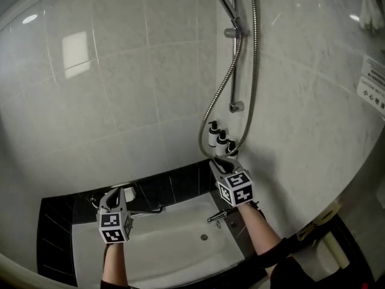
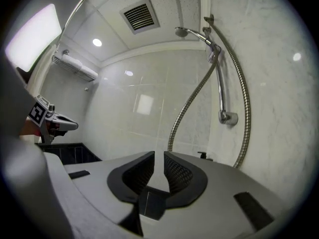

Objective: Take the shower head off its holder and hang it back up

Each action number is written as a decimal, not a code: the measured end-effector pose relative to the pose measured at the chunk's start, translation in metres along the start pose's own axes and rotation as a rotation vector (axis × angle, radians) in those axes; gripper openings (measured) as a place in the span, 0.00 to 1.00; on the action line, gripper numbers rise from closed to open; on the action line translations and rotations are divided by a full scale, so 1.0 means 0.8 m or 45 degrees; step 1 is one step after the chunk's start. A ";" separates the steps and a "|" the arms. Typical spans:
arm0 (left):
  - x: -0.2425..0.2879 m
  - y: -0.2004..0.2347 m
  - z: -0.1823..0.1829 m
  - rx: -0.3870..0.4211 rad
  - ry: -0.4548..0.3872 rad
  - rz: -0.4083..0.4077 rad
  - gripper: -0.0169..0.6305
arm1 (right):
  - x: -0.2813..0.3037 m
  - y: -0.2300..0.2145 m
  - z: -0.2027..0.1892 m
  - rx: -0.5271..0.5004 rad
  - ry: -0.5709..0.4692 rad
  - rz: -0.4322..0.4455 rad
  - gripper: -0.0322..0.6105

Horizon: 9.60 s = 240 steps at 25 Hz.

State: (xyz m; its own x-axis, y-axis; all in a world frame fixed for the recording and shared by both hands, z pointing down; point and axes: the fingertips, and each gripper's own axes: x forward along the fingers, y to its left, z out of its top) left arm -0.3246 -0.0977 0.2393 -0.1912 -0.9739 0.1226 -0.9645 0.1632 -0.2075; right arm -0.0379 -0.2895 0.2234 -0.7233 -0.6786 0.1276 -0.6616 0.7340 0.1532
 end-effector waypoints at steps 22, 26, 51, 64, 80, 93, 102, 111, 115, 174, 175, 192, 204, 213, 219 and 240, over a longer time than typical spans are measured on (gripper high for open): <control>0.125 -0.102 0.282 0.189 -0.276 -0.242 0.03 | -0.016 -0.166 0.428 -0.498 -0.455 -0.467 0.48; 0.140 -0.112 0.333 0.210 -0.318 -0.243 0.03 | -0.014 -0.190 0.508 -0.588 -0.506 -0.552 0.54; 0.182 -0.116 0.406 0.239 -0.355 -0.137 0.03 | 0.053 -0.265 0.609 -0.769 -0.411 -0.734 0.29; 0.157 -0.063 0.369 0.220 -0.298 -0.061 0.03 | 0.041 -0.137 0.676 -0.925 -0.600 -0.604 0.28; 0.083 0.031 0.266 0.141 -0.181 0.082 0.03 | 0.077 0.013 0.570 -0.555 -0.569 -0.099 0.28; 0.013 0.077 0.103 0.061 -0.012 0.171 0.03 | 0.114 0.170 0.357 -0.236 -0.452 0.302 0.28; -0.026 0.090 -0.008 0.009 0.044 0.236 0.03 | 0.131 0.266 0.158 -0.097 -0.209 0.479 0.28; -0.057 0.077 -0.138 -0.046 0.182 0.214 0.03 | 0.137 0.339 -0.060 -0.015 0.099 0.563 0.28; -0.063 0.071 -0.200 -0.068 0.247 0.196 0.03 | 0.135 0.365 -0.161 -0.029 0.252 0.587 0.28; 0.153 -0.280 -0.949 -0.266 0.846 -0.320 0.03 | 0.080 0.047 -1.136 -1.902 1.692 0.879 0.28; 0.155 -0.281 -0.949 -0.266 0.846 -0.320 0.03 | 0.079 0.040 -1.138 -1.911 1.693 0.867 0.29; 0.160 -0.297 -0.928 -0.256 0.849 -0.338 0.03 | 0.117 0.066 -1.111 -1.679 1.537 0.814 0.54; 0.126 -0.243 -0.798 -0.231 0.815 -0.297 0.03 | 0.159 0.176 -0.916 -1.144 1.138 0.599 0.09; 0.053 -0.183 -0.667 -0.253 0.777 -0.214 0.03 | 0.099 0.213 -0.763 -0.545 1.058 0.434 0.09; 0.011 -0.136 -0.590 -0.265 0.712 -0.124 0.03 | 0.053 0.198 -0.659 -0.050 0.955 0.263 0.09; -0.075 -0.079 -0.390 -0.273 0.452 -0.047 0.03 | -0.097 0.122 -0.493 0.385 0.604 0.050 0.09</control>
State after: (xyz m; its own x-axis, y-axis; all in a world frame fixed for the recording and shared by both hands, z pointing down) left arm -0.3091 -0.0005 0.5476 -0.1707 -0.8707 0.4612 -0.9807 0.1952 0.0055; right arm 0.0318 -0.1754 0.6146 -0.6264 -0.5371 0.5649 -0.7140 0.6862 -0.1392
